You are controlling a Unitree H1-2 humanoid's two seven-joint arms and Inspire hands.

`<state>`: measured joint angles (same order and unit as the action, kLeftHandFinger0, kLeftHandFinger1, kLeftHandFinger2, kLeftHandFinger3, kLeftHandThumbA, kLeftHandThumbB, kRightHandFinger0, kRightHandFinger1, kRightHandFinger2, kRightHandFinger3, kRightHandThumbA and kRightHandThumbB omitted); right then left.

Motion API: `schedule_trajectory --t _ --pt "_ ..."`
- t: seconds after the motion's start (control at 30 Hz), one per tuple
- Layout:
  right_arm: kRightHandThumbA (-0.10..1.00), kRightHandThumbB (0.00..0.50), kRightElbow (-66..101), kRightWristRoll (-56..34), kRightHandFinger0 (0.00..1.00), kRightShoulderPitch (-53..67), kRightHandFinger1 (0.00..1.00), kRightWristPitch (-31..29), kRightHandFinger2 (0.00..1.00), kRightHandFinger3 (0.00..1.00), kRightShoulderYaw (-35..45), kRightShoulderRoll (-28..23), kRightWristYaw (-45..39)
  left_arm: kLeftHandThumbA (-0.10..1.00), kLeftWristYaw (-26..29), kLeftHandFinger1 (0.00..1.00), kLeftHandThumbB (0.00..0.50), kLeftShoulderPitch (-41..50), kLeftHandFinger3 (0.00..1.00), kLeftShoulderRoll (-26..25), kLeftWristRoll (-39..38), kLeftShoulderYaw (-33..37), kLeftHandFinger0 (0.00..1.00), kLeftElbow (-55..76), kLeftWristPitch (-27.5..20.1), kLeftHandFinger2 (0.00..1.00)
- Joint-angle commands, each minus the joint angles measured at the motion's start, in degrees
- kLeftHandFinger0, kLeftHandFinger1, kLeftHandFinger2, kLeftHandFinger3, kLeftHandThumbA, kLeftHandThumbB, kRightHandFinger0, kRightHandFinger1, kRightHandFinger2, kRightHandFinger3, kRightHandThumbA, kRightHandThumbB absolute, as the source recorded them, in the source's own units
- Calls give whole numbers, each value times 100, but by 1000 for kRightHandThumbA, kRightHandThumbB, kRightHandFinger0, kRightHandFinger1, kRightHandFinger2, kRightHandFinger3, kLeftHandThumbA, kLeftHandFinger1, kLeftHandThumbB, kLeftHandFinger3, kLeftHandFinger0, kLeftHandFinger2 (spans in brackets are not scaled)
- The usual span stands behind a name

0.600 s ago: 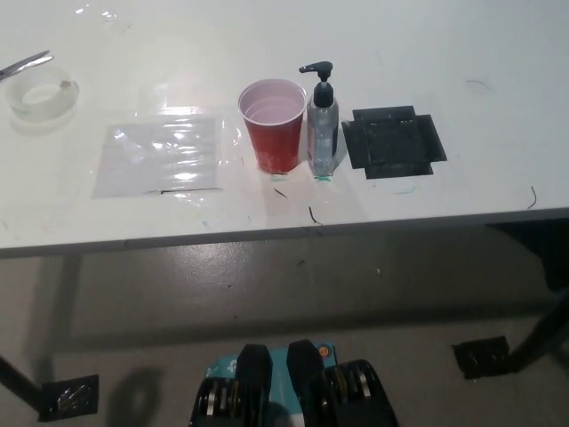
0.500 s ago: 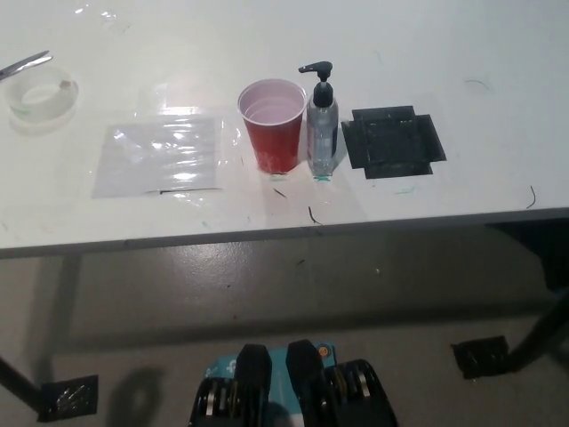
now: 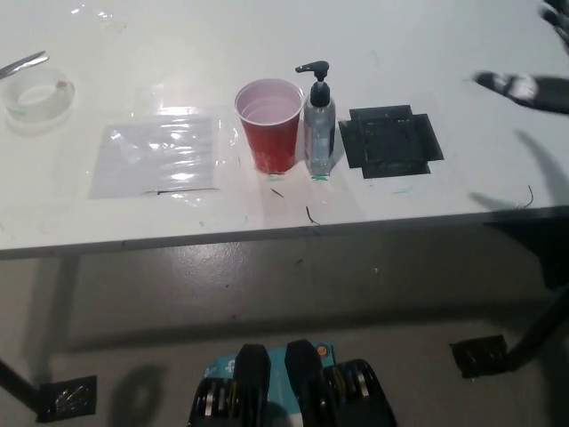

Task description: The robot uses its right hand to press the hand soap kept in the middle of the table to get liquid hand soap out

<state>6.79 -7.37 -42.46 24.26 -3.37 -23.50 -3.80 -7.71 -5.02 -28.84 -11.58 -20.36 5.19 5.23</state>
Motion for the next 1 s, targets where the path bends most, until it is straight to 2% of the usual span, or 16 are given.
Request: schedule_trajectory --t 0.0,0.03,0.07,0.1,0.13,0.2,0.23,0.27,0.37,0.43,0.63,0.7,0.73,0.97 --pt "1000 254 -233 588 1000 -672 1000 -364 1000 1000 -366 -175 -367 657 -74 396 0 -57 649 -190 -85 -78 333 132 -29 494" --pt "1000 246 -290 706 1000 -748 1000 -429 1000 1000 -477 -190 -384 655 -72 397 0 -62 647 -185 -88 -79 332 124 -40 494" --pt "1000 312 -485 895 1000 -999 1000 -505 1000 1000 -704 -77 -394 654 -79 398 0 -41 646 -188 -78 -79 332 132 -72 496" --pt "1000 325 -539 937 1000 -1055 1000 -526 1000 1000 -753 -54 -390 653 -79 398 0 -39 645 -187 -79 -81 332 135 -72 498" --pt "1000 369 -611 1010 1000 -1171 1000 -475 1000 1000 -842 -7 -380 653 -91 393 0 -41 644 -192 -88 -79 324 141 -83 494" --pt "1000 396 -775 1169 1000 -1344 1000 -541 1000 1000 -1030 32 -417 659 -87 409 0 -16 651 -200 -79 -77 342 204 -28 506" --pt "1000 400 -793 1208 1000 -1378 1000 -538 1000 1000 -1069 34 -430 660 -90 409 0 -17 650 -199 -89 -79 341 200 -29 505" --pt "1000 360 -890 1315 1000 -1493 1000 -612 1000 1000 -1196 52 -490 656 -96 398 0 -16 654 -197 -96 -82 328 189 -46 499" --pt "1000 332 -1146 1521 1000 -1827 1000 -636 1000 1000 -1529 149 -670 653 -114 394 0 -13 656 -181 -86 -73 317 154 -106 498" --pt "1000 389 -1314 1686 1000 -1991 1000 -645 1000 1000 -1718 187 -769 652 -133 394 0 -22 653 -180 -119 -83 316 125 -106 498" --pt "1000 393 -1777 2107 1000 -2292 1000 -921 1000 1000 -2186 375 -884 665 -102 403 0 -19 654 -189 -53 -66 330 209 -5 499" --pt "1000 412 -1891 2187 1000 -2312 1000 -999 1000 1000 -2224 428 -869 665 -101 403 0 -17 654 -186 -58 -67 329 215 -3 498" --pt "1000 449 -2034 2276 1000 -2332 1000 -1067 1000 1000 -2295 478 -853 662 -105 402 0 -27 653 -171 -94 -79 327 195 -13 497" --pt "1000 486 -2285 2805 1000 -2246 1000 -1116 1000 1000 -2607 573 -855 644 -136 390 0 -87 649 -183 -140 -69 311 135 23 479"
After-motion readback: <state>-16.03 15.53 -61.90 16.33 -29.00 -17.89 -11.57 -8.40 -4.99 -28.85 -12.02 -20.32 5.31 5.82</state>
